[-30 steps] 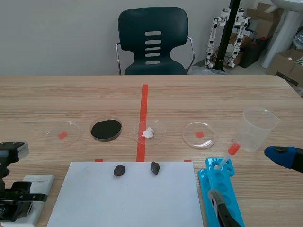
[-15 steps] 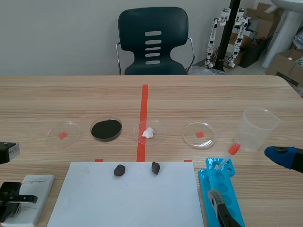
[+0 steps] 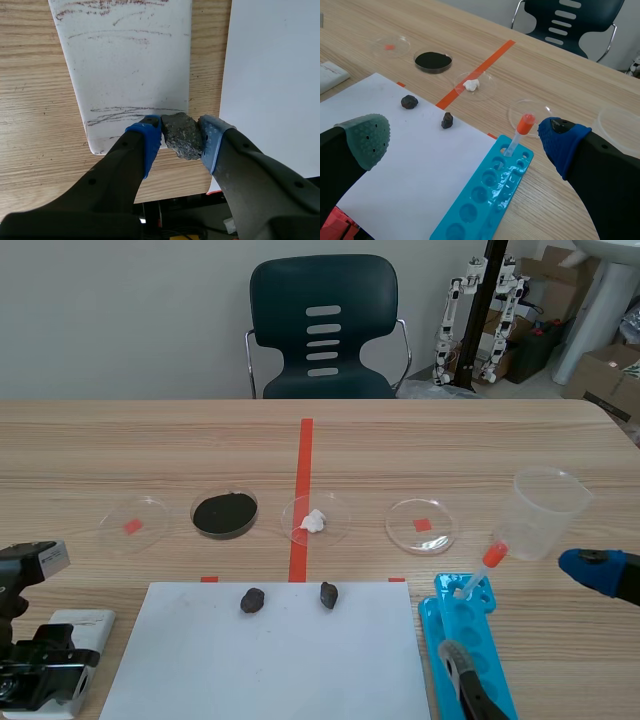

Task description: Rub the mineral on the streak plate below the first streak

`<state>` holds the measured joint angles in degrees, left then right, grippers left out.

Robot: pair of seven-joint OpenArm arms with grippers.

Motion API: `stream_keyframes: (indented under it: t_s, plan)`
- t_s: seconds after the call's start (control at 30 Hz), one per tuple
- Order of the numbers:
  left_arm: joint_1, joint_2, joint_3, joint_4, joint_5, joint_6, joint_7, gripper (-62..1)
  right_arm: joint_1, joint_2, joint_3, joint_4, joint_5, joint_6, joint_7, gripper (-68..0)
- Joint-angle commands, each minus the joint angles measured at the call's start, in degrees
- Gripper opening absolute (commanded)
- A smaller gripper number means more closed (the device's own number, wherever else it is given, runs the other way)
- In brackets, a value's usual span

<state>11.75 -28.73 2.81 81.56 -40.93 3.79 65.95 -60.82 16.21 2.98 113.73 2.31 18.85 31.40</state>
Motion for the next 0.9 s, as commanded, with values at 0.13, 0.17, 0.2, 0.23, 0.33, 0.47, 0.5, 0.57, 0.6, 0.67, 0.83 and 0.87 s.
stream_keyframes:
  t_s: [0.13, 0.17, 0.2, 0.23, 0.33, 0.47, 0.5, 0.57, 0.6, 0.67, 0.83, 0.87]
  plan:
    - [0.6, 0.3, 0.5, -0.1, 9.4, 5.4, 1.2, -52.4, 0.0, 0.3, 0.3, 0.6, 0.5, -0.2, 0.7, -5.2]
    - [0.6, 0.2, 0.5, -0.1, 11.2, 6.3, 1.4, -52.4, 0.0, 0.3, 0.3, 0.6, 0.5, -0.2, 0.7, -5.2]
    - [0.6, 0.1, 0.5, -0.1, 12.3, 7.1, 1.6, -52.4, 0.0, 0.3, 0.3, 0.6, 0.5, -0.2, 0.7, -5.2]
    - [0.6, 0.1, 0.5, -0.1, 13.6, 7.8, 1.8, -52.4, 0.0, 0.3, 0.3, 0.6, 0.5, -0.2, 0.7, -5.2]
    - [0.6, 0.1, 0.5, -0.1, 17.3, 9.7, 2.8, -52.4, 0.0, 0.3, 0.3, 0.6, 0.5, -0.2, 0.7, -5.2]
    - [0.6, 0.1, 0.5, -0.1, 19.4, 10.8, 3.1, -52.4, 0.0, 0.3, 0.3, 0.6, 0.5, -0.2, 0.7, -5.2]
    - [0.6, 0.1, 0.5, -0.1, 19.4, 10.8, 3.1, -52.4, 0.0, 0.3, 0.3, 0.6, 0.5, -0.2, 0.7, -5.2]
    - [0.6, 0.1, 0.5, -0.1, 19.3, 10.9, 3.1, -52.4, 0.0, 0.3, 0.3, 0.6, 0.5, -0.2, 0.7, -5.2]
    - [0.6, 0.1, 0.5, -0.1, 19.3, 10.9, 3.1, -52.4, 0.0, 0.3, 0.3, 0.6, 0.5, -0.2, 0.7, -5.2]
    - [0.6, 0.2, 0.5, -0.1, 18.3, 10.1, 3.1, -52.4, 0.0, 0.3, 0.3, 0.6, 0.5, -0.2, 0.7, -5.2]
    - [0.6, 0.2, 0.5, -0.1, 11.6, 6.5, 2.9, -52.4, 0.0, 0.3, 0.3, 0.6, 0.5, -0.2, 0.7, -5.2]
    - [0.6, 0.2, 0.5, -0.1, 10.5, 5.7, 2.9, -52.4, 0.0, 0.3, 0.3, 0.6, 0.5, -0.2, 0.7, -5.2]
